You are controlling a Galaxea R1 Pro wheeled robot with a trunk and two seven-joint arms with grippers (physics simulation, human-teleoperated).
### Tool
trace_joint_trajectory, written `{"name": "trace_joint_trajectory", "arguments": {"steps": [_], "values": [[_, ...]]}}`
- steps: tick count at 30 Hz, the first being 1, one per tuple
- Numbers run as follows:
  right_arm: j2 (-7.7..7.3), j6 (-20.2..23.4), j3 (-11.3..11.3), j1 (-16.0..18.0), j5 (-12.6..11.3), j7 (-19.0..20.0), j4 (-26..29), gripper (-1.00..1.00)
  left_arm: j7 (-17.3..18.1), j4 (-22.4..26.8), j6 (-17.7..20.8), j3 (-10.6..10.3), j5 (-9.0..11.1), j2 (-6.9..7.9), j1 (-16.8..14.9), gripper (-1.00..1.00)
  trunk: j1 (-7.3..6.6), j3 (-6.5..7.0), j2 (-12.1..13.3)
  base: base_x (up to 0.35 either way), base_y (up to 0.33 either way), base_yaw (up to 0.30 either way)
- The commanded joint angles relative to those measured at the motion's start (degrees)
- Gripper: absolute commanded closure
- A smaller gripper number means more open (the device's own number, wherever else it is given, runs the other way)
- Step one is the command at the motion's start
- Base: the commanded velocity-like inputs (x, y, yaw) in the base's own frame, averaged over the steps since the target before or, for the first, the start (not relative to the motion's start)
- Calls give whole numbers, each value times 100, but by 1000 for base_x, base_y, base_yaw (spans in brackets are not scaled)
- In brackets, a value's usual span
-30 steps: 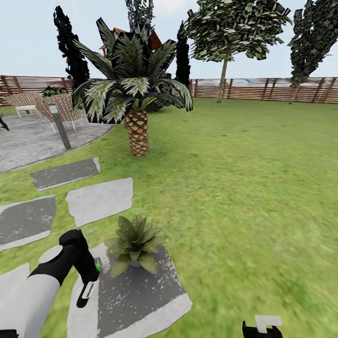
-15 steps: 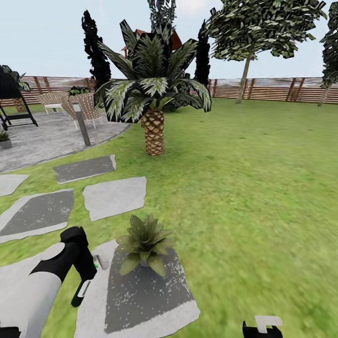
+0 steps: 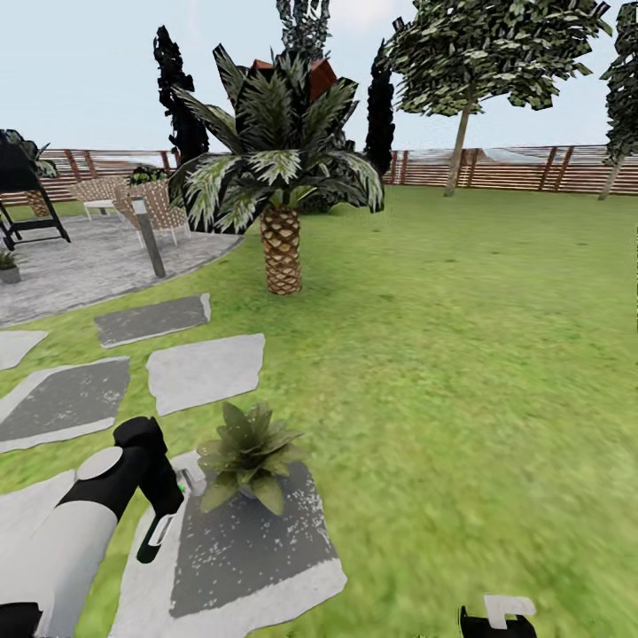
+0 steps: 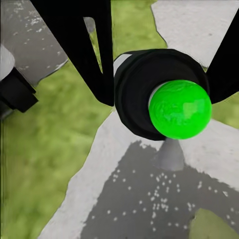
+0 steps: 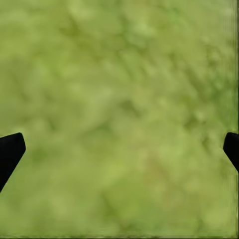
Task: Pick up the pesticide atomizer in the garden and spray insectifuge to fully cover both potted plants in the garden.
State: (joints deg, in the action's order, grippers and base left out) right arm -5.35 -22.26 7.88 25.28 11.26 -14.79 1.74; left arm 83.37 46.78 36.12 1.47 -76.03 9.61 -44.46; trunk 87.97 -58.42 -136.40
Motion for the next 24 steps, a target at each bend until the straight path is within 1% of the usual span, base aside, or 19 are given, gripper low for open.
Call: {"name": "trace_joint_trajectory", "arguments": {"steps": [1,4,8,13,16,19,24], "values": [[4,-16,47,4,60,-15,-5,-100,48,6,84,11,-42,-12,-11,100,-3,-5,-2,-224,-221,0],[7,-16,47,4,60,-15,0,-100,48,6,108,11,-40,-22,-21,100,-3,-5,-2,-219,-220,73],[16,-16,47,4,60,-15,-5,-100,41,6,119,6,-46,16,-93,100,-3,-5,-2,-151,-235,246],[18,-16,47,7,60,-15,-7,-100,31,6,292,1,-83,32,-129,100,-3,-5,-2,-44,-63,276],[22,-16,47,4,60,-15,-7,-100,30,22,345,-14,-87,17,-158,100,-3,-5,-2,1,-8,278],[25,-16,45,4,60,-15,-7,-100,30,52,350,-15,-87,16,-243,100,-3,-5,-2,125,-131,235],[25,-16,46,4,60,-15,-7,-100,30,146,351,-17,-87,22,-266,100,-3,-5,-2,176,-213,37]]}}
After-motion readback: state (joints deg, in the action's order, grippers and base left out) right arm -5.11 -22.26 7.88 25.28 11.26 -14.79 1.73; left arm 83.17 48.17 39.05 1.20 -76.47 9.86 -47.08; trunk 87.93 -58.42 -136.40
